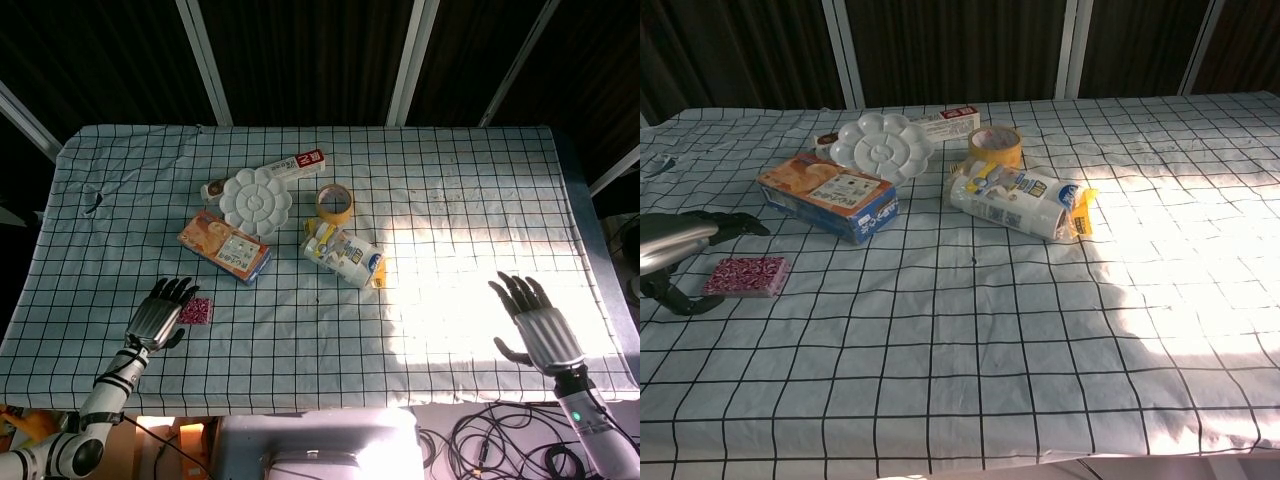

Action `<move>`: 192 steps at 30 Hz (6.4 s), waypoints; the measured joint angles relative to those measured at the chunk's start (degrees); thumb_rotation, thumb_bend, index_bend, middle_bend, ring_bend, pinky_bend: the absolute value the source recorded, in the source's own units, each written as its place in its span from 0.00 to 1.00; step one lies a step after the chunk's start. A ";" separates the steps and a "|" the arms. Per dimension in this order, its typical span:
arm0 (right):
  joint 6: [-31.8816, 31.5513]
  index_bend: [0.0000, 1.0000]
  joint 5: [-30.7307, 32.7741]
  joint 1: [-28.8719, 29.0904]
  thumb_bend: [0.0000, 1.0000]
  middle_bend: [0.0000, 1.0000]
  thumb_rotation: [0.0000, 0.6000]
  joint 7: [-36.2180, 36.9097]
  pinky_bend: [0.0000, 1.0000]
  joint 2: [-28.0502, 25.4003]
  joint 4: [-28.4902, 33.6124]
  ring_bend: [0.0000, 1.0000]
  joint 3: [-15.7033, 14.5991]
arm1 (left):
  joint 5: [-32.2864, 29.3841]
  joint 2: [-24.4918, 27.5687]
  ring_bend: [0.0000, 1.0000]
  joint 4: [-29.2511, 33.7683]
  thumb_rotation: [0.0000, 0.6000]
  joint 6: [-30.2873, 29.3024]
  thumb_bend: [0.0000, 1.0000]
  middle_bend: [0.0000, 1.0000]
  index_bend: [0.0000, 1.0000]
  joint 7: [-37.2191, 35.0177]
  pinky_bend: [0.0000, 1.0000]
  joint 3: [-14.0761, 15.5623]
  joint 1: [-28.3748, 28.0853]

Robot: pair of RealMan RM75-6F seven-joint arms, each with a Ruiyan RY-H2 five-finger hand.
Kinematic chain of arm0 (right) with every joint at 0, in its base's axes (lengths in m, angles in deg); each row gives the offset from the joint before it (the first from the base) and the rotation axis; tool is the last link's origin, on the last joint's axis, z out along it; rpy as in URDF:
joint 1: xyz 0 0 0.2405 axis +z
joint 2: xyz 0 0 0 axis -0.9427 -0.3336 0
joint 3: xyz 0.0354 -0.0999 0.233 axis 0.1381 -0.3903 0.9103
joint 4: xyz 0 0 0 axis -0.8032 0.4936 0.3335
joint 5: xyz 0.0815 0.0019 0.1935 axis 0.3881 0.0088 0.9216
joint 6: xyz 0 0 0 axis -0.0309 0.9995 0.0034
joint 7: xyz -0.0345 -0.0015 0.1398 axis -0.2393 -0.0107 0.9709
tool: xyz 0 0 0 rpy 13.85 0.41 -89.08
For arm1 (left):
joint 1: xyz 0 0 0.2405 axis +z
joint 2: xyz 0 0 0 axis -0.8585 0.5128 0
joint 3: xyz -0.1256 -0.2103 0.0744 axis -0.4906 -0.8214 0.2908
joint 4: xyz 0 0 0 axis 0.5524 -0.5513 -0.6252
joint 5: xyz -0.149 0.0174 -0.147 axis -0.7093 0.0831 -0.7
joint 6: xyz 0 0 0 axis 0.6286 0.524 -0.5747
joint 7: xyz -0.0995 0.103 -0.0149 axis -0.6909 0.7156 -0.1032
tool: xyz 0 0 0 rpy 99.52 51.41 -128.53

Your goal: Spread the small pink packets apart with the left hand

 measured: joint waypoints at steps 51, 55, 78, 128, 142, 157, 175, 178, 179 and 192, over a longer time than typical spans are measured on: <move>2.71 0.00 0.58 -0.27 0.24 0.00 1.00 -1.14 0.00 0.66 -0.38 0.00 0.51 | -4.64 3.93 0.00 -0.57 1.00 -5.27 0.37 0.02 0.55 0.12 0.00 1.43 0.26; 2.91 0.00 0.42 -0.29 0.24 0.00 1.00 -1.40 0.00 0.81 -0.36 0.00 0.35 | -6.59 3.64 0.00 -4.37 1.00 -2.99 0.37 0.03 0.54 -1.27 0.00 1.29 0.39; 2.72 0.00 0.01 -0.53 0.24 0.00 1.00 -0.67 0.00 0.34 -0.05 0.00 0.37 | -5.30 7.52 0.00 0.76 1.00 0.34 0.34 0.00 0.04 -4.85 0.00 1.82 1.05; 3.74 0.00 -0.31 -0.62 0.24 0.00 1.00 -0.11 0.00 -0.47 0.39 0.00 -0.16 | -9.37 0.26 0.00 1.01 1.00 0.39 0.34 0.00 0.41 3.59 0.00 2.67 -5.31; 3.83 0.00 -0.04 -0.66 0.24 0.00 1.00 -0.26 0.00 -0.33 0.26 0.00 -0.06 | -4.75 4.73 0.00 4.89 1.00 -4.61 0.34 0.00 0.49 1.50 0.00 3.73 -2.40; 5.44 0.00 0.71 0.22 0.24 0.00 1.00 -1.52 0.00 0.44 0.23 0.00 0.33 | 2.51 7.76 0.00 0.81 1.00 -9.69 0.34 0.00 0.28 -6.81 0.00 9.91 7.16; -0.19 0.00 -0.94 -2.99 0.24 0.00 1.00 -2.96 0.00 -0.24 1.72 0.00 -0.98 | 6.43 11.68 0.00 5.46 1.00 -15.85 0.32 0.00 0.00 -9.68 0.00 9.69 11.59; -3.41 0.00 -1.07 -4.84 0.24 0.00 1.00 -3.83 0.00 -1.33 2.30 0.00 -1.08 | 11.08 13.76 0.00 7.10 1.00 -22.53 0.32 0.00 0.00 -13.48 0.00 9.97 14.26; -4.52 0.00 -1.14 -5.47 0.24 0.00 1.00 -4.27 0.00 -1.63 2.48 0.00 -1.12 | 12.78 14.25 0.00 7.35 1.00 -24.65 0.32 0.00 0.00 -14.95 0.00 10.12 15.17; -15.61 0.00 -1.85 -13.07 0.24 0.00 1.00 -3.92 0.00 -0.06 -1.61 0.00 -0.77 | 32.85 12.88 0.00 -2.40 1.00 -42.80 0.32 0.00 0.00 -30.19 0.00 13.82 24.79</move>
